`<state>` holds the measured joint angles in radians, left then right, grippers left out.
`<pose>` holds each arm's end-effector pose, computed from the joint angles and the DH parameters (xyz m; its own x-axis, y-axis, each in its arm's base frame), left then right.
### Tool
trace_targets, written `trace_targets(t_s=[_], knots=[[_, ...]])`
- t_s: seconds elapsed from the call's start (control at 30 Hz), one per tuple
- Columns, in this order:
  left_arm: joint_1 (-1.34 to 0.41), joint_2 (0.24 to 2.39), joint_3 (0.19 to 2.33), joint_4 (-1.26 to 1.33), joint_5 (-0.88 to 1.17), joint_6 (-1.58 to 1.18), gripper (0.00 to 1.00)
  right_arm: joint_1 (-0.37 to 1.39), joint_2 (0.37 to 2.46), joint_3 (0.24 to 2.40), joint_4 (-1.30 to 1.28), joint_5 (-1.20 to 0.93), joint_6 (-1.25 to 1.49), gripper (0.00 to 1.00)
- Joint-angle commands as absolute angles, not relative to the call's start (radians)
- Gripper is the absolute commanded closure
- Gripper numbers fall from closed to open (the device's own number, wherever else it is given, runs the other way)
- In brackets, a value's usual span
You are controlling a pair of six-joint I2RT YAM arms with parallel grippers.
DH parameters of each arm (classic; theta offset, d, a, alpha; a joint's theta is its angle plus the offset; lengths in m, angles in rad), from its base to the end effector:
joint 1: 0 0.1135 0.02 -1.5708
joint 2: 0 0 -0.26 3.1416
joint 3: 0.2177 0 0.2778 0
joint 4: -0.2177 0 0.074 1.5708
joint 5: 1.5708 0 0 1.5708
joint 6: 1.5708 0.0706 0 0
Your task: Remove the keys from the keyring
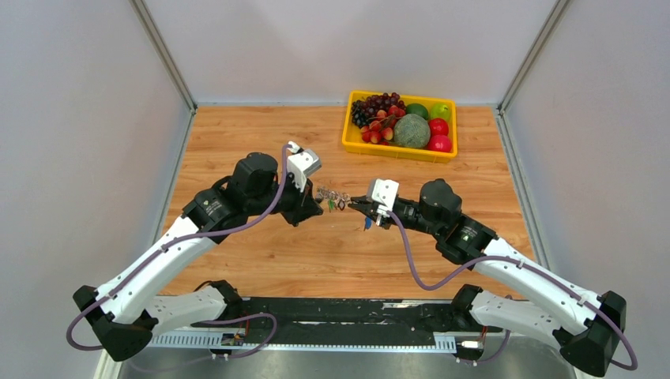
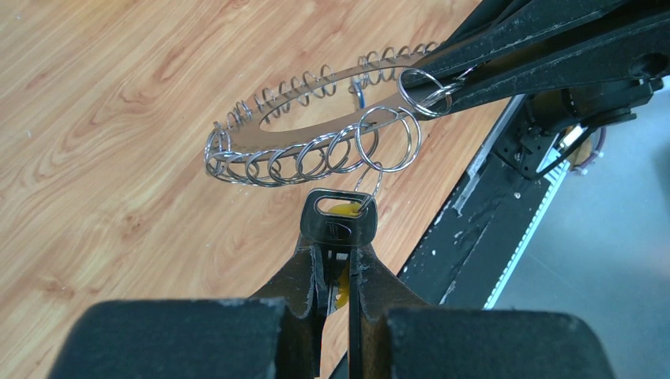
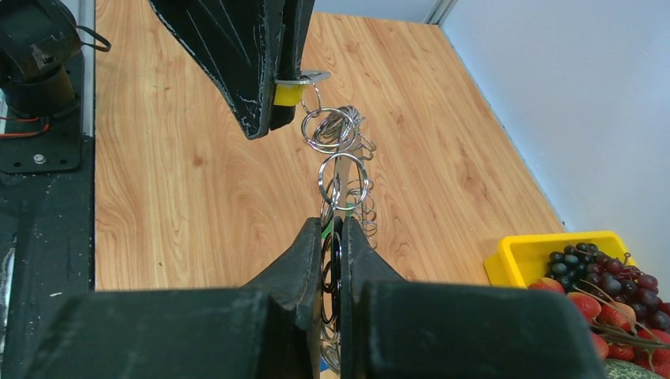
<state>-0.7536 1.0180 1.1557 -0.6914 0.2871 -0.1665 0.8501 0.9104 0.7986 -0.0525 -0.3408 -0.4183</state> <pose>0.1792 -0.1955 0.3569 -0.5160 0.2662 -0.8141 0.7569 0.5868 -0.2878 0.1640 0.2225 0.3252 0.2774 -0.2643 -0.9237 -0.8898 0.2920 -0.3508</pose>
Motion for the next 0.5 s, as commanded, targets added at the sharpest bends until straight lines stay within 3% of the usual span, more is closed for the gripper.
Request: trace_targets(t_s=[0.0, 0.03, 0.1, 0.23, 0.3, 0.47], knots=[[-0.749, 0.98, 1.186, -0.779, 0.259, -0.091, 0.82, 0.832, 0.864, 0.809, -0.009, -0.262, -0.379, 1.0], [-0.749, 0.958, 1.165, -0.76, 0.266, -0.079, 0.78, 0.833, 0.862, 0.815, -0.009, -0.268, -0.37, 1.0], [-0.749, 0.909, 1.112, -0.679, 0.303, -0.067, 0.57, 0.832, 0.857, 0.831, -0.009, -0.278, -0.351, 1.0], [-0.748, 0.765, 0.946, -0.441, 0.343, -0.076, 0.32, 0.831, 0.851, 0.879, -0.012, -0.298, -0.32, 1.0], [-0.749, 0.697, 0.869, -0.329, 0.347, -0.086, 0.26, 0.833, 0.85, 0.904, -0.025, -0.311, -0.311, 1.0], [-0.748, 0.618, 0.795, -0.23, 0.331, -0.071, 0.23, 0.831, 0.851, 0.956, -0.056, -0.324, -0.303, 1.0]])
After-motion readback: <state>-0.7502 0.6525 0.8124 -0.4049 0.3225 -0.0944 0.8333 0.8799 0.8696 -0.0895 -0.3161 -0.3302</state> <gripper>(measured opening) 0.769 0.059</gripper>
